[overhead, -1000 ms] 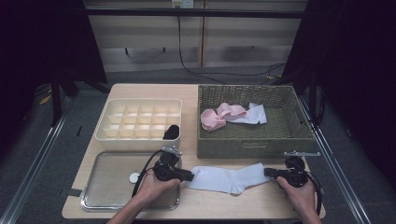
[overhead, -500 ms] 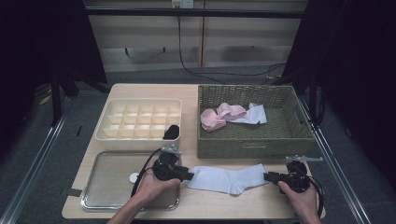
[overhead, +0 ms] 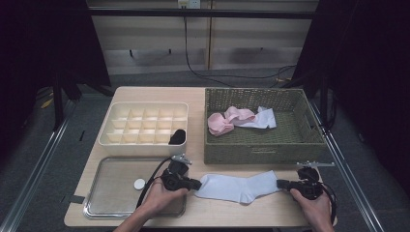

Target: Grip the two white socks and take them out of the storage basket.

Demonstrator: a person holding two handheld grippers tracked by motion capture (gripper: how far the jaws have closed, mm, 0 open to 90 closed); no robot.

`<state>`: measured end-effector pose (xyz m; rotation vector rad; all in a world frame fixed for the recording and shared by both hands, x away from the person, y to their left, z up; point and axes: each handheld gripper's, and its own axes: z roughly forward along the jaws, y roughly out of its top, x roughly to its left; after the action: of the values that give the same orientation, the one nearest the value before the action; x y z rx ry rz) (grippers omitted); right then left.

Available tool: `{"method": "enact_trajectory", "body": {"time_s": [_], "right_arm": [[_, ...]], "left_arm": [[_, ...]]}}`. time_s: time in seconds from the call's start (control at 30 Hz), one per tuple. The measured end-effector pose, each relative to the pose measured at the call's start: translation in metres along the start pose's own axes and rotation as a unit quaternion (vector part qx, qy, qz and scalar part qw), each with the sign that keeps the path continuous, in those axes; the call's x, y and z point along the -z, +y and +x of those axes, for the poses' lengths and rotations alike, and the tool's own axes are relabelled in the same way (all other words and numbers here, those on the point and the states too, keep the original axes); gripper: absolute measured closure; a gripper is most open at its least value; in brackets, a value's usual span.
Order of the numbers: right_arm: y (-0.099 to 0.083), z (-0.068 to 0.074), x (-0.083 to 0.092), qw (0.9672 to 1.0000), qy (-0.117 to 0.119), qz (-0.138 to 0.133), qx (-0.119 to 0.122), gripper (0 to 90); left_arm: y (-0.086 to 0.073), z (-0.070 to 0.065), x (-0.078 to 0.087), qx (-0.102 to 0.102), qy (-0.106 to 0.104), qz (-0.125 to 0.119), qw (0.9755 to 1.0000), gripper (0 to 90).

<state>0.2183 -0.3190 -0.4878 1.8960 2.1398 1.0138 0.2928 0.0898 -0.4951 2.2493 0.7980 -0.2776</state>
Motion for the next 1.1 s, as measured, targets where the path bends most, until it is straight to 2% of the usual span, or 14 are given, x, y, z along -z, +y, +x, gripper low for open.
{"method": "enact_trajectory", "body": {"time_s": [0.1, 0.13, 0.2, 0.23, 0.3, 0.37, 0.43, 0.5, 0.7, 0.93, 1.0, 1.07, 1.1], "right_arm": [[-0.001, 0.002, 0.000, 1.0000, 0.001, -0.004, 0.006, 79.7], [-0.001, 0.003, 0.001, 1.0000, -0.003, -0.006, -0.002, 77.5], [0.000, 0.003, 0.004, 0.9997, 0.005, -0.023, -0.004, 74.0], [0.001, 0.003, 0.005, 0.9996, 0.008, -0.027, -0.005, 72.2], [0.001, 0.004, 0.005, 0.9994, 0.013, -0.032, -0.005, 68.7], [0.001, 0.006, 0.005, 0.9993, 0.017, -0.035, 0.001, 64.4], [0.002, 0.008, 0.006, 0.9990, 0.021, -0.040, 0.000, 62.9], [0.004, 0.011, 0.007, 0.9985, 0.026, -0.048, 0.006, 59.9], [0.008, 0.016, 0.011, 0.9979, 0.033, -0.056, 0.005, 48.4], [0.012, 0.021, 0.016, 0.9964, 0.048, -0.068, 0.020, 47.4], [0.013, 0.023, 0.018, 0.9960, 0.050, -0.071, 0.020, 47.3], [0.014, 0.025, 0.020, 0.9955, 0.055, -0.074, 0.022, 46.9], [0.015, 0.026, 0.021, 0.9953, 0.056, -0.076, 0.022, 46.4]], "left_arm": [[-0.003, -0.003, -0.001, 0.001, -0.005, -0.001, 1.0000, 83.4], [-0.003, -0.004, -0.001, 0.004, -0.008, -0.005, 1.0000, 83.0], [-0.004, -0.003, 0.000, 0.002, -0.011, -0.003, 0.9999, 81.7], [-0.005, -0.003, 0.000, 0.001, -0.011, -0.008, 0.9999, 80.4], [-0.005, -0.004, 0.001, -0.004, -0.014, -0.004, 0.9999, 77.2], [-0.005, -0.005, 0.003, -0.002, -0.005, -0.012, 0.9999, 71.6], [-0.005, -0.004, 0.008, 0.000, -0.007, -0.018, 0.9998, 65.4], [-0.006, -0.004, 0.013, 0.008, 0.000, -0.027, 0.9996, 60.5], [-0.011, 0.002, 0.033, 0.020, 0.017, -0.038, 0.9989, 54.3], [-0.019, 0.004, 0.054, 0.034, 0.030, -0.060, 0.9972, 44.1], [-0.022, 0.003, 0.060, 0.031, 0.037, -0.065, 0.9967, 42.6], [-0.026, 0.004, 0.066, 0.032, 0.027, -0.067, 0.9969, 39.6], [-0.028, 0.004, 0.068, 0.030, 0.032, -0.072, 0.9965, 39.2]]}}
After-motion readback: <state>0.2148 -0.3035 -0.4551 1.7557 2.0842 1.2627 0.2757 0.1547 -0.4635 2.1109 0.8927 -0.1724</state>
